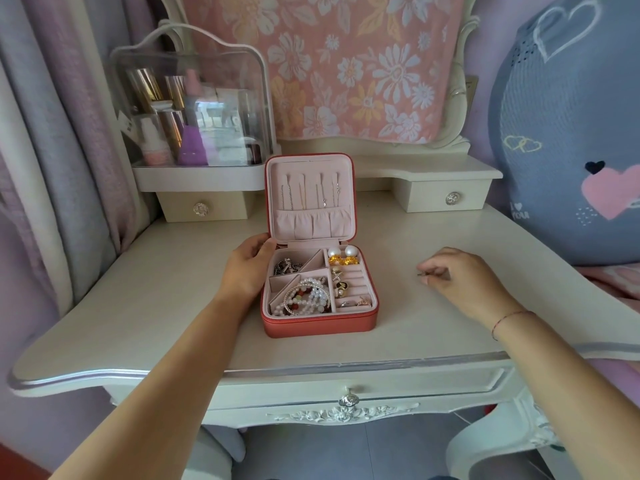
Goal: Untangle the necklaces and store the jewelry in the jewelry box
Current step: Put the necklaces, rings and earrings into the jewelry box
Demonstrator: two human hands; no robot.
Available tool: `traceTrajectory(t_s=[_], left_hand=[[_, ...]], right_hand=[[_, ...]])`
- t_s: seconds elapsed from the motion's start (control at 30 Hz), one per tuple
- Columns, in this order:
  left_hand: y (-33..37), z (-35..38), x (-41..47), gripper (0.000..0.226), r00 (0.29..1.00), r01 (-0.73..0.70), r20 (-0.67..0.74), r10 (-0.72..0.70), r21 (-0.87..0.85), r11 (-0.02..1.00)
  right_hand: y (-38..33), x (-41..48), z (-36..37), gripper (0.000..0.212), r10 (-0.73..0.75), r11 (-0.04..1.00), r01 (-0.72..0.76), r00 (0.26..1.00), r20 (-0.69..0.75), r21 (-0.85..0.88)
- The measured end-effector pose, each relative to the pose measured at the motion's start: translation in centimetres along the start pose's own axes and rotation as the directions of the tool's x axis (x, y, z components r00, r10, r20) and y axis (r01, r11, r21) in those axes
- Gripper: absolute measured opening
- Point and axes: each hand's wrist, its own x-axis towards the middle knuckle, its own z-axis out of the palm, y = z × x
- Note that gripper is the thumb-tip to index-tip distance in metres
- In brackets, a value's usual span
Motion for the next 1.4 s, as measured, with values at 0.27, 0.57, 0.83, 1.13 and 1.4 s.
traceTrajectory(t_s=[0.27,0.57,0.83,1.13,1.4], left_hand=[[-0.2,0.0,0.1,0.018,1.0,0.007,0.005,-0.007,-0.017,1.0],[0.0,-0.1,0.0,0.018,1.0,0.02,0.001,-0.02,-0.008,1.0],[0.0,-0.1,-0.1,0.019,1.0,0.022,0.01,-0.022,-0.006,1.0],[0.0,-0.1,-0.1,0.018,1.0,0.012,0.009,-0.012,-0.003,1.0],[0.6,0.1,-0.5,0.022,1.0,0.01,-0.009,-0.01,-0.012,1.0]], right_hand=[[-1.4,0.6,0.8,0.015,-0.035,0.999,0.036,0.999,0.019,-0.035],[-4.7,0.3,1.0,0.025,-0.011,0.957,0.005,1.0,0.021,0.292],[-8.5,-0.1,2.0,0.023,-0.201,0.926,0.192,0.98,-0.006,0.324],[-9.2,0.5,3.1,0.018,-0.335,0.936,0.339,0.94,-0.057,0.098],[-9.5,0.9,2.1,0.018,-0.345,0.938,0.345,0.934,0.091,0.025]])
